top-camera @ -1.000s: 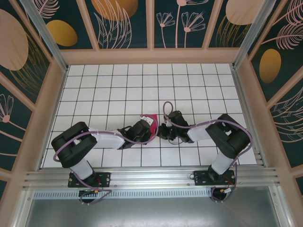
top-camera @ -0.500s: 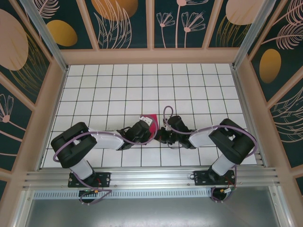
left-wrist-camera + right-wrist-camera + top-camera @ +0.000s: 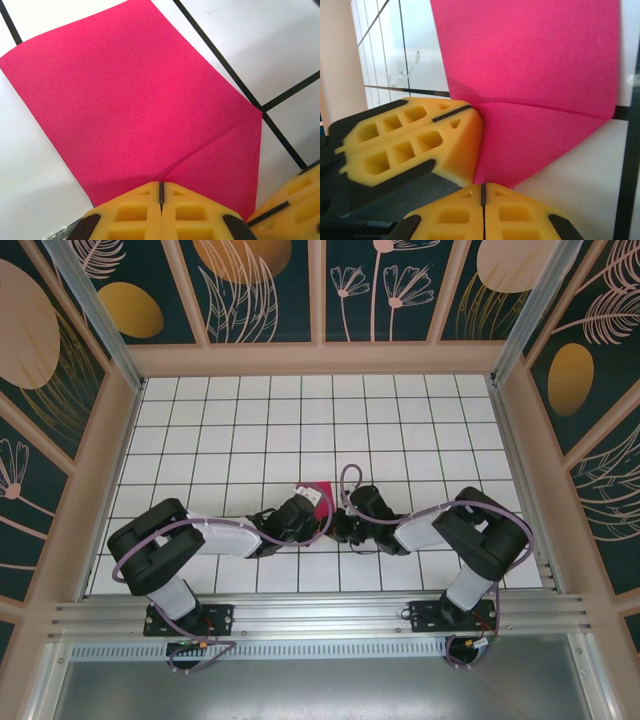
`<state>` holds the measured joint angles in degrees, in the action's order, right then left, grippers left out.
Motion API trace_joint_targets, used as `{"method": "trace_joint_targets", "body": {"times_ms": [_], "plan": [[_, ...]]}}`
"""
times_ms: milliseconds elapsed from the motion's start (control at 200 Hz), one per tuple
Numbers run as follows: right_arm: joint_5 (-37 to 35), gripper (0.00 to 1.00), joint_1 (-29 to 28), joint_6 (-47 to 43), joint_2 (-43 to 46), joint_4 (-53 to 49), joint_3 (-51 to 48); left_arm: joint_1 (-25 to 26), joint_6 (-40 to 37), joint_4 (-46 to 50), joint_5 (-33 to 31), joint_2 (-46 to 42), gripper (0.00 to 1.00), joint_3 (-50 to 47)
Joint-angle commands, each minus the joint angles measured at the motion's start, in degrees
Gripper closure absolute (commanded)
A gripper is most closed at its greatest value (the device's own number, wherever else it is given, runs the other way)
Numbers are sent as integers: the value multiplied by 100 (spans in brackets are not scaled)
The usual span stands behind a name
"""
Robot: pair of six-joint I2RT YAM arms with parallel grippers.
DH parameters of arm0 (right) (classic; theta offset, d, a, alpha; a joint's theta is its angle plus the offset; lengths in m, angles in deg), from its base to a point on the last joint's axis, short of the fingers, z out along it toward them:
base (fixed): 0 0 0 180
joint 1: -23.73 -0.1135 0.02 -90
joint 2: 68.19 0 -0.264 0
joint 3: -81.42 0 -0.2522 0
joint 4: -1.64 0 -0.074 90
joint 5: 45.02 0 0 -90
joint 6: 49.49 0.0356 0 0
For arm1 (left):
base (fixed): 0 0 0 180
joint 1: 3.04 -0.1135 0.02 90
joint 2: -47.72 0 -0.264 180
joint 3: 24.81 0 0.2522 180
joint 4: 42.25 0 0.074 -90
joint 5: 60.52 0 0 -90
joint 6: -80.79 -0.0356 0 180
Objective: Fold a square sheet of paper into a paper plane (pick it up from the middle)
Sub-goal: Third fold the triangle at the center of the table.
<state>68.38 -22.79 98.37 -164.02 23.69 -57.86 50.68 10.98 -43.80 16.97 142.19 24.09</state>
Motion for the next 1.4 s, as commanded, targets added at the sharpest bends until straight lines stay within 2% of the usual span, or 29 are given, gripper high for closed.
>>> {"method": "trace_joint_targets", "body": {"times_ms": [0,300,656,986,1206,1396], "plan": [[-33,91,-67,76,-222,201,80,-33,71,369,36,53,100,-168],[-186,92,-111,15,-101,-343,200,-33,203,346,183,27,100,-209],[-164,92,-234,206,239,-85,187,-30,273,352,223,-43,100,-191],[-213,92,-297,403,-243,210,38,-35,319,305,284,-52,100,-168],[-506,93,-315,136,-355,-1038,382,-33,316,316,301,-51,100,-164],[-583,93,-328,78,-289,-1287,400,-33,406,446,241,-252,94,-42]]}}
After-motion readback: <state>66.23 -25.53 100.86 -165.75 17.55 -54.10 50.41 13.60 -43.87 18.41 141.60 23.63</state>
